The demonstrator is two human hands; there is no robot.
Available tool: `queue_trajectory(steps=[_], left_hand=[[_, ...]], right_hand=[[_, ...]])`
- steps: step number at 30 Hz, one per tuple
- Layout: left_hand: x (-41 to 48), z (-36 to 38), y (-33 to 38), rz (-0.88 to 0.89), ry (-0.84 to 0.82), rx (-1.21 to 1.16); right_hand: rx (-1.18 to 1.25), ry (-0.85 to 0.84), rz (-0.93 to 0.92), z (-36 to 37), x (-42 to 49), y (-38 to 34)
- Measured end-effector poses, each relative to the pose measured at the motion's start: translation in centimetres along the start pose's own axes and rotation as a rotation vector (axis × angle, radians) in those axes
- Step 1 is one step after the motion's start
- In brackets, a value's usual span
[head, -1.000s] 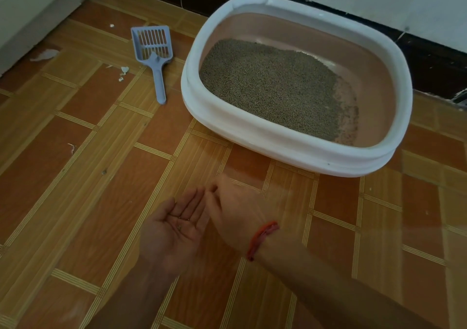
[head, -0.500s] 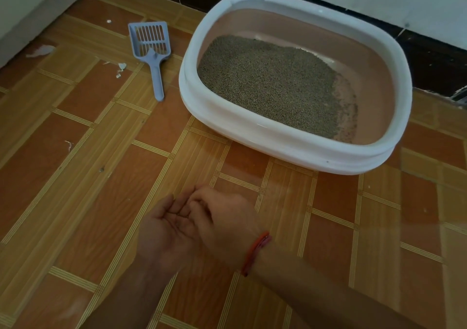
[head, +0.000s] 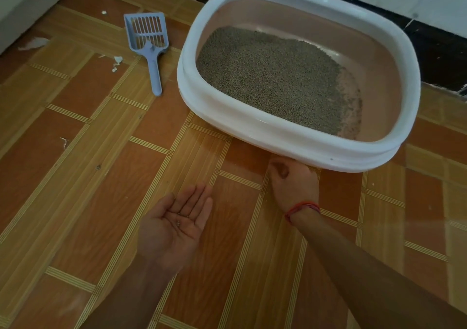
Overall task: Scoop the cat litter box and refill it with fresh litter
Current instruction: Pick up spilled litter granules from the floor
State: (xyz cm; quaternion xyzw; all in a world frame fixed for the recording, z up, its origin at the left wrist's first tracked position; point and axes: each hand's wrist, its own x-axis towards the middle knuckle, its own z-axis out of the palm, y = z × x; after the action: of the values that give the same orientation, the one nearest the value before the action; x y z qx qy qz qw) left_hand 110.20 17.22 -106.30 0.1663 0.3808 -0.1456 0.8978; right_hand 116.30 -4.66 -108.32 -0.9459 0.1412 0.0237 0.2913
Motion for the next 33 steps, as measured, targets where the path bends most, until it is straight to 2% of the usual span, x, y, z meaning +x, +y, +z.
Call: queue_trajectory(steps=[7, 14, 17, 25, 28, 33], left_hand=[[0.0, 0.0, 0.1, -0.002, 0.011, -0.013], [0.0, -0.1, 0.1, -0.003, 0.006, -0.011], [0.0, 0.0, 0.0, -0.001, 0.001, -0.004], [-0.1, 0.0, -0.4, -0.049, -0.052, 0.021], [-0.3, -0.1, -0.4, -0.121, -0.100, 0.021], [-0.5, 0.5, -0.5, -0.092, -0.087, 0.038]], right_hand=[[0.028, 0.016, 0.030, 0.6, 0.5, -0.1], [-0.045, -0.064, 0.024, 0.7, 0.3, -0.4], [-0.032, -0.115, -0.080, 0.6, -1.4, -1.9], [0.208, -0.262, -0.338, 1.2, -8.2, -8.0], [0.203, -0.320, -0.406, 1.5, -9.4, -9.0], [0.184, -0.324, -0.481, 1.5, -10.0, -9.2]])
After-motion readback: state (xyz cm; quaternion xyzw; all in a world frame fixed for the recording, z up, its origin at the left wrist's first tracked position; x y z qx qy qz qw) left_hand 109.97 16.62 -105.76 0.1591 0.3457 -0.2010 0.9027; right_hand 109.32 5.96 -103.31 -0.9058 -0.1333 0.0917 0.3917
